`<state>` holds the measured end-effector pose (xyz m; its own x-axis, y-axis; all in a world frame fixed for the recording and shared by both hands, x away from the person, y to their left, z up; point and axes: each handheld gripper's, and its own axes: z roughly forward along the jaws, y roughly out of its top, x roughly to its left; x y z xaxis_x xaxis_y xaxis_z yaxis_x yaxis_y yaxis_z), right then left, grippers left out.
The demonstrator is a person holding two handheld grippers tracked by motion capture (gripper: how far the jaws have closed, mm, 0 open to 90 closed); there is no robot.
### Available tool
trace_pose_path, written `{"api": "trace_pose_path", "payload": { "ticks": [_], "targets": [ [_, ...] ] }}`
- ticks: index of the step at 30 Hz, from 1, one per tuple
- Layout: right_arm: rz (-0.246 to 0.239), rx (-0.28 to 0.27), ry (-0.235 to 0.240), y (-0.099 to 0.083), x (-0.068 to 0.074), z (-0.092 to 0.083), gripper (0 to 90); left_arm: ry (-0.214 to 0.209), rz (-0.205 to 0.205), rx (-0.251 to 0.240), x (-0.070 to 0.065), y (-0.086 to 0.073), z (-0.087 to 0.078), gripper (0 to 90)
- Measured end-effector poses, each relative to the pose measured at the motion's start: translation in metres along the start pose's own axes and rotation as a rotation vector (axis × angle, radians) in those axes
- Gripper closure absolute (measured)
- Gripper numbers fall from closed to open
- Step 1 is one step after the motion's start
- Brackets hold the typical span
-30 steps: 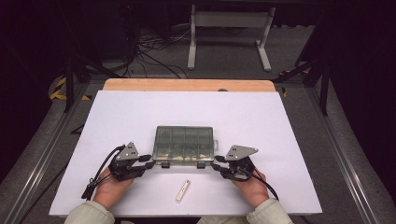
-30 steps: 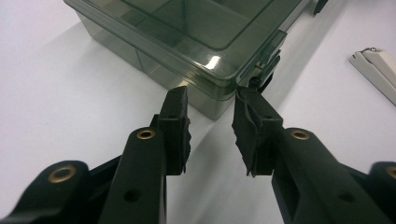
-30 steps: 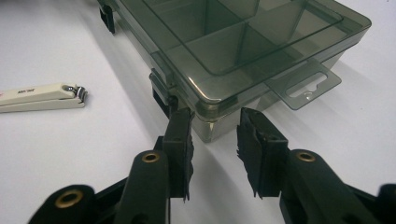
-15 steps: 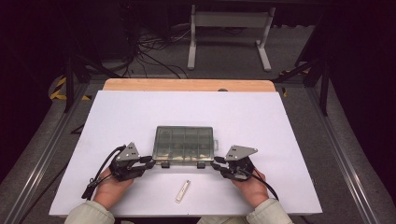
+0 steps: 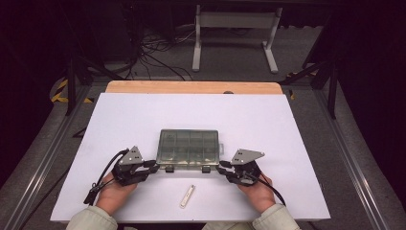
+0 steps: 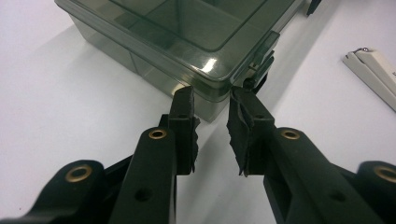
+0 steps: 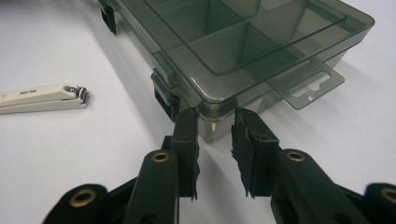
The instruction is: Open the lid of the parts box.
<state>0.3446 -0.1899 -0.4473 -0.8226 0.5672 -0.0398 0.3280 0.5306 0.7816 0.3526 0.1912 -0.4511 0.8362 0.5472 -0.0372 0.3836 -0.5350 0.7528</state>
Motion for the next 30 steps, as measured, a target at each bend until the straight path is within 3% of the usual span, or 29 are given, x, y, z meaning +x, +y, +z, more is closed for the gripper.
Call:
{"api": "trace_pose_path", "payload": {
  "ticks": [10,11,15,19,22,26,30],
  "targets": [
    [-0.005,-0.021,0.001,0.0,0.0,-0.003,78.8,-0.002,0.004,-0.013,0.0,0.001,-0.003,78.5],
    [-0.007,-0.035,0.01,0.001,0.0,-0.006,83.7,-0.003,0.007,-0.02,0.0,0.001,-0.005,78.5],
    [-0.015,-0.08,0.014,0.004,0.001,-0.012,86.1,0.0,0.014,-0.071,0.0,0.002,-0.011,85.6],
    [-0.013,-0.108,0.005,0.005,0.0,-0.014,87.0,0.003,-0.014,-0.102,0.001,0.003,-0.013,89.5],
    [-0.005,-0.132,0.007,0.006,0.0,-0.015,87.1,-0.006,-0.05,-0.141,0.002,0.004,-0.014,89.7],
    [-0.006,-0.159,0.002,0.006,0.001,-0.015,87.9,0.001,-0.04,-0.169,0.003,0.004,-0.014,89.7],
    [0.003,-0.179,-0.008,0.007,0.002,-0.014,88.5,-0.002,-0.058,-0.213,0.004,0.004,-0.014,89.8]
  ]
}}
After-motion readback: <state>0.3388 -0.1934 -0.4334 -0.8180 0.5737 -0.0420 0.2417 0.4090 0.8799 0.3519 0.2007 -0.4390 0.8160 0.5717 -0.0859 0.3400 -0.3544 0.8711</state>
